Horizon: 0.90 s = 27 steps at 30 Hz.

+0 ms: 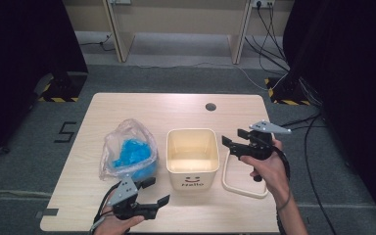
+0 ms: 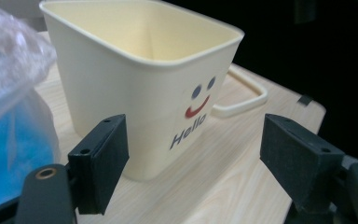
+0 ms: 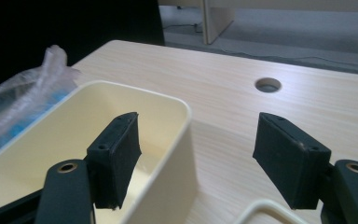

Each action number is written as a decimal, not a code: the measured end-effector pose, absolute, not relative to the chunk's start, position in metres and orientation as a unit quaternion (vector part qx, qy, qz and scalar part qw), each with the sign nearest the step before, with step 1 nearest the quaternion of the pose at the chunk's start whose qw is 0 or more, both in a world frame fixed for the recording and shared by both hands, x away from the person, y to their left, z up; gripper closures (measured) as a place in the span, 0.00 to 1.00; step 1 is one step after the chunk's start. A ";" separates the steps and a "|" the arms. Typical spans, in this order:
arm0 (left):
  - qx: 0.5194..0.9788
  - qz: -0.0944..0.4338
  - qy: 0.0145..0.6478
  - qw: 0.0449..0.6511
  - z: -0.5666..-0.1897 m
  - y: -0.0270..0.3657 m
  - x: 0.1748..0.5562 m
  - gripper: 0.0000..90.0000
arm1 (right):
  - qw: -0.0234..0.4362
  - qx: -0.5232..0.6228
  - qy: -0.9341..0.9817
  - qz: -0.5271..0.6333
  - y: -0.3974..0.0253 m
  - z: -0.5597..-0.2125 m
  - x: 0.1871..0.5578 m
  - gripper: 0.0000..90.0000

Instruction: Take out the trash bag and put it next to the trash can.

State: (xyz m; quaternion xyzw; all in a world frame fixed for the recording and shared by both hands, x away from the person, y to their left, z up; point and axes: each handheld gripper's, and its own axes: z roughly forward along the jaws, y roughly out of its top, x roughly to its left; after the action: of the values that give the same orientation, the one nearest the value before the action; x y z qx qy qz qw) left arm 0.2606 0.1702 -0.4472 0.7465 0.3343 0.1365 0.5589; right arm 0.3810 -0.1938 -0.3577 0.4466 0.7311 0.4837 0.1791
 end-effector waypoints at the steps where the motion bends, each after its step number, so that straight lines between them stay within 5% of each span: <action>1: 0.749 0.140 0.335 0.554 -0.451 0.169 0.261 0.25 | 0.182 0.451 0.730 0.481 -0.198 -0.361 0.380 0.34; 27: 0.791 0.142 0.351 0.480 -0.505 0.182 0.273 0.18 | 0.181 0.535 0.686 0.458 -0.255 -0.435 0.359 0.26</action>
State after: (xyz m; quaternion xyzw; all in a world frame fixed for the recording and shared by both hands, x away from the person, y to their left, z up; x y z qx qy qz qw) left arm 0.2726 0.1815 -0.5050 0.7910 0.3514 0.1424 0.4802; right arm 0.3589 -0.2553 -0.4351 0.5353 0.6865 0.4577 0.1807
